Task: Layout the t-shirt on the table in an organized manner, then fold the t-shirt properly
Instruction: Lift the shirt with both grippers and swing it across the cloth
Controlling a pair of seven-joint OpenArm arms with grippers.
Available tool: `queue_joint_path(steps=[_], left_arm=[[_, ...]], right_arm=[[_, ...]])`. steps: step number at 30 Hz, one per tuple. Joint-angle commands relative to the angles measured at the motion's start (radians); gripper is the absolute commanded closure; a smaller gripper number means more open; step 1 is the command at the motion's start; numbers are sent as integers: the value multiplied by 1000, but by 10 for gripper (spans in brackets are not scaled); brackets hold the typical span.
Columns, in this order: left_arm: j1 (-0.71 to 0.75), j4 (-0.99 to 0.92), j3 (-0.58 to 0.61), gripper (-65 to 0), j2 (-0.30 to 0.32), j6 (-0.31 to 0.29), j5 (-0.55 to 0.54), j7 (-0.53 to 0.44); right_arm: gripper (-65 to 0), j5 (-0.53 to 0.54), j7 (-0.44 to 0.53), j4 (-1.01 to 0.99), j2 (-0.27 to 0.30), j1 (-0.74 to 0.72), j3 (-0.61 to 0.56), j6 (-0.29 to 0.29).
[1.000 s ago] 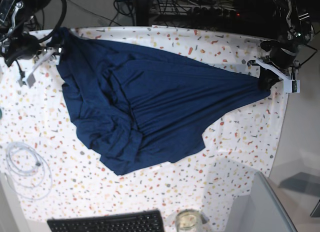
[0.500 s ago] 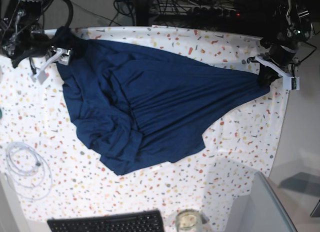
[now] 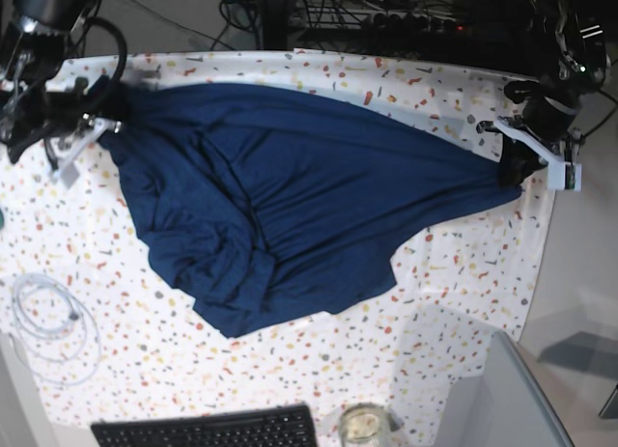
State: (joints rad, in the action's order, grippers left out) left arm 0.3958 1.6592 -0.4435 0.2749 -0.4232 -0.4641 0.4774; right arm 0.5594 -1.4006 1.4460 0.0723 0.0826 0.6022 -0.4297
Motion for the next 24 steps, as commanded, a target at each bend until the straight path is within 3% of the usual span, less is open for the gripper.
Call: queue_joint_path(steps=[1, 4, 8, 11, 17, 21, 24], left_arm=[[-39, 39, -7, 0, 16, 1, -9, 14], [-125, 69, -7, 0, 11, 1, -9, 137], [-237, 83, -5, 0, -7, 1, -9, 209], [-328, 77, 1, 0, -26, 1, -9, 252], [-525, 25, 176, 0, -41, 4, -9, 309], [-694, -77, 279, 0, -55, 97, -8, 306], [-835, -150, 383, 0, -55, 123, -9, 304]], right_arm=[[0, 17, 4, 17, 31, -33, 3, -2], [0, 11, 4, 17, 77, -106, -3, -2], [0, 9, 4, 3, 149, -203, -18, -1], [0, 11, 4, -46, 212, -290, -80, 48], [0, 9, 28, -215, 288, -511, -221, 70], [0, 9, 111, -360, 355, -683, -364, 70], [0, 9, 183, -469, 403, -809, -462, 68]])
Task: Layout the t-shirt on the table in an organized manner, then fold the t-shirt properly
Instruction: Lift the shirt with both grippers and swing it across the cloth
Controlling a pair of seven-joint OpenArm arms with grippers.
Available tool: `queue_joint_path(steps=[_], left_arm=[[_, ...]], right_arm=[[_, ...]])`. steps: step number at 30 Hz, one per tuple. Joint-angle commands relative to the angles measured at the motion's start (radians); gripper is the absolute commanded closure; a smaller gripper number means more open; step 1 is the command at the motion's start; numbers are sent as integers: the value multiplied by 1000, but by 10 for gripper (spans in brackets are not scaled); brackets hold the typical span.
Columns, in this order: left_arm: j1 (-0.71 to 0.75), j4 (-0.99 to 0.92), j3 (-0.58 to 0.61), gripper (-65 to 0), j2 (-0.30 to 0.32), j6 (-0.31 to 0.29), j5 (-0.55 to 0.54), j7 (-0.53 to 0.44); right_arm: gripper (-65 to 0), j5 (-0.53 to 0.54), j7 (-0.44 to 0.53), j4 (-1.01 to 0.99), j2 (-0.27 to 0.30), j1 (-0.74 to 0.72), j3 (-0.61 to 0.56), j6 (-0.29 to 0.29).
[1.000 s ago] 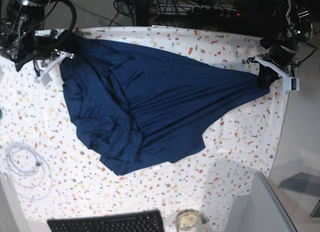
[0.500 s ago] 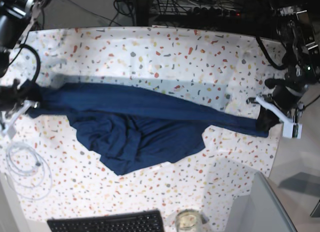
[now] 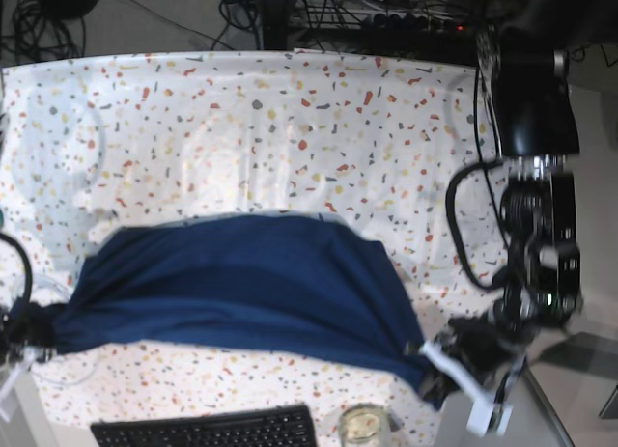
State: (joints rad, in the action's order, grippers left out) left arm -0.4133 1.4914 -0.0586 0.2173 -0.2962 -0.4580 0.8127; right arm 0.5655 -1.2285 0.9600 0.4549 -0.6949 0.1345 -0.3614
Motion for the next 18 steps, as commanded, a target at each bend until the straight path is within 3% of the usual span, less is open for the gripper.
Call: queue_joint_path(steps=[1, 6, 10, 15, 18], left_arm=[[-72, -4, 27, 0, 1, -4, -15, -31], [-302, -117, 56, 0, -49, -4, -15, -31], [-448, -185, 55, 0, -85, -4, -17, -34], [-520, -183, 19, 0, -124, -2, -23, -34], [-503, -145, -40, 0, -147, -2, -23, -26]], right_arm=[[0, 3, 37, -14, 35, -70, -25, 0], [0, 3, 145, -103, 100, -266, -164, -3], [0, 3, 181, -100, 140, -403, -194, -4], [0, 9, 178, -94, 192, -510, -192, -6], [0, 12, 164, -46, 223, -480, -190, -6]])
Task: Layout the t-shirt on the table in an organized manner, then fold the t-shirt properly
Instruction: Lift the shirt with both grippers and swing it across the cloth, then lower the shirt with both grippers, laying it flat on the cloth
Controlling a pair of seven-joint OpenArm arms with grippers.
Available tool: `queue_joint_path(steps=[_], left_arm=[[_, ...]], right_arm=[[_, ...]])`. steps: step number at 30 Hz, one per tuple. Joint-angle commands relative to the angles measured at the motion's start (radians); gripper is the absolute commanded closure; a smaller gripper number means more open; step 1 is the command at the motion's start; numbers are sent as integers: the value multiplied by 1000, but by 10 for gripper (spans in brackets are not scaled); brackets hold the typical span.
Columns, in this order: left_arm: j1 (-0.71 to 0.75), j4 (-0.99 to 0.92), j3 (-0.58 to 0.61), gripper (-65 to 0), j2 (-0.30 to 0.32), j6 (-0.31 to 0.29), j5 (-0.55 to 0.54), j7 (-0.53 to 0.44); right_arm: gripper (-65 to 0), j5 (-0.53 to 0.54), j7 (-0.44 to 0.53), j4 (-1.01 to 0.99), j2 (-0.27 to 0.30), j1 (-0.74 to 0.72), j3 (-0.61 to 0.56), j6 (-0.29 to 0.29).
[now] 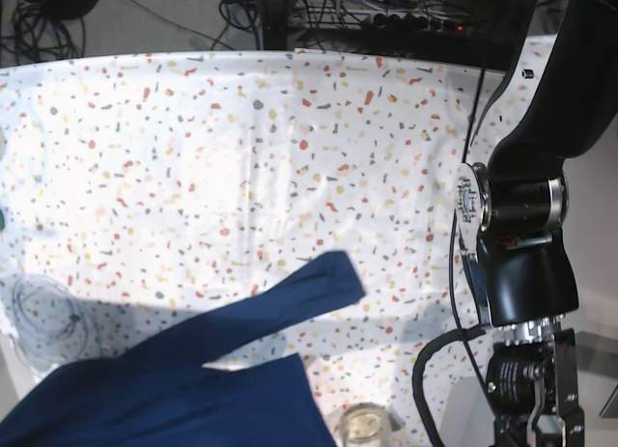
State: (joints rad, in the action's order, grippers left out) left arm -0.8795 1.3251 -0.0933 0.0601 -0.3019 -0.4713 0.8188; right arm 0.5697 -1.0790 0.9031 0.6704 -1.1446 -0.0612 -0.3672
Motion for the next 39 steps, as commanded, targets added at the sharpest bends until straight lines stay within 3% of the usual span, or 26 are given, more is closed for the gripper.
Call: queue_joint_path(steps=[1, 4, 6, 10, 14, 19, 27, 32, 34, 39], left_arm=[[-7, 43, -16, 0, 10, 4, -10, -32], [96, 113, -16, 0, 36, 4, -11, -29], [207, 181, -18, 0, 60, 4, -11, -11], [443, 293, -29, 0, 125, 2, -11, 1], [673, 400, -29, 0, 180, 2, -5, 3], [919, 433, -38, 0, 212, 2, -4, -5], [1118, 433, -285, 0, 183, -4, -2, -5], [1160, 433, -306, 0, 183, -4, -4, -5], [1172, 433, -302, 0, 180, -4, -5, -5], [1196, 433, -313, 0, 132, -3, -2, -5]], right_arm=[[0, 8, -3, 32, 12, 16, 7, 0], [0, 8, -68, 138, 13, 180, 67, 0], [0, 8, -120, 239, 2, 355, 191, 0], [0, 6, -165, 433, -117, 705, 438, 0], [0, 2, -154, 505, -239, 941, 470, 0], [0, -1, -57, 480, -323, 1096, 466, 0], [0, -1, -39, 374, -329, 1170, 466, 0], [0, -1, -37, 328, -328, 1173, 466, 3], [-63, -1, -45, 327, -329, 1179, 466, 6], [-383, 6, -91, 339, -347, 1204, 476, 7]])
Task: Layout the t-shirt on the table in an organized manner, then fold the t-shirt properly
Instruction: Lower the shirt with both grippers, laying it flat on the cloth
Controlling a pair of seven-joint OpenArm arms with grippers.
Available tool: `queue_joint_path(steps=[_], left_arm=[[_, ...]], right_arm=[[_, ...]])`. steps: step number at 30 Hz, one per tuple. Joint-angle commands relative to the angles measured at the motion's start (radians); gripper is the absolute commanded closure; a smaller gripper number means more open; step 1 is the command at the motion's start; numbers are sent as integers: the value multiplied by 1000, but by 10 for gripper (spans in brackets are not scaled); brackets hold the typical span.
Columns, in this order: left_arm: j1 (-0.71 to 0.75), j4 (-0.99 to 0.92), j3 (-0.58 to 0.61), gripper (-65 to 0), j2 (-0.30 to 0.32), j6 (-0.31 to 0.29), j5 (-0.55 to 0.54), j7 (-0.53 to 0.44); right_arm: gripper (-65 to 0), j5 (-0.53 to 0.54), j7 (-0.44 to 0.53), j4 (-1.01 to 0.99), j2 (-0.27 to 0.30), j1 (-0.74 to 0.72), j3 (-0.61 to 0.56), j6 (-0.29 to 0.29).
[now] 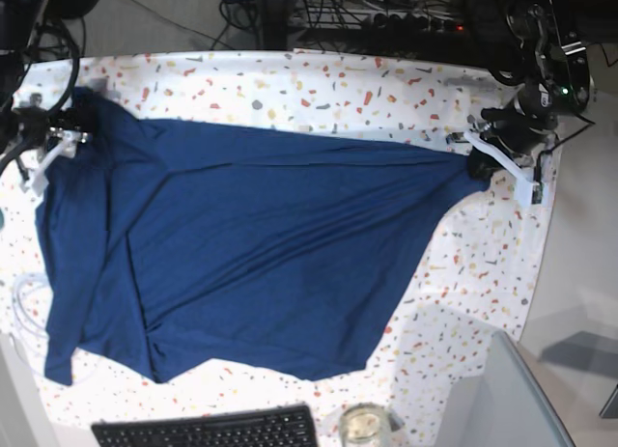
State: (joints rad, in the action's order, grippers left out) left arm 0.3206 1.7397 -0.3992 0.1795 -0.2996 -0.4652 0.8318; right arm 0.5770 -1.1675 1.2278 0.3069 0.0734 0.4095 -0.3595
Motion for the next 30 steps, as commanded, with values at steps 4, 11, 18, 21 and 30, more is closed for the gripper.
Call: queue_joint_path(steps=[4, 11, 18, 21, 30], left_arm=[[16, 22, -7, 0, -4, -5, -8, -18], [47, 19, -7, 0, -7, -5, -8, -18], [51, 19, -7, 0, -5, -5, -8, -18], [59, 19, -8, 0, -4, -5, -8, -18], [64, 19, -105, 0, -4, -5, -8, -18]], right_arm=[[-401, -9, -18, 159, 13, 65, 42, 1], [-224, -10, 157, 330, 27, 84, 90, 1], [-9, -10, 297, -29, 105, -85, -56, 1], [-11, -10, 390, -144, 108, -126, -108, 1], [-9, -12, 568, -429, 194, -206, -206, 1]])
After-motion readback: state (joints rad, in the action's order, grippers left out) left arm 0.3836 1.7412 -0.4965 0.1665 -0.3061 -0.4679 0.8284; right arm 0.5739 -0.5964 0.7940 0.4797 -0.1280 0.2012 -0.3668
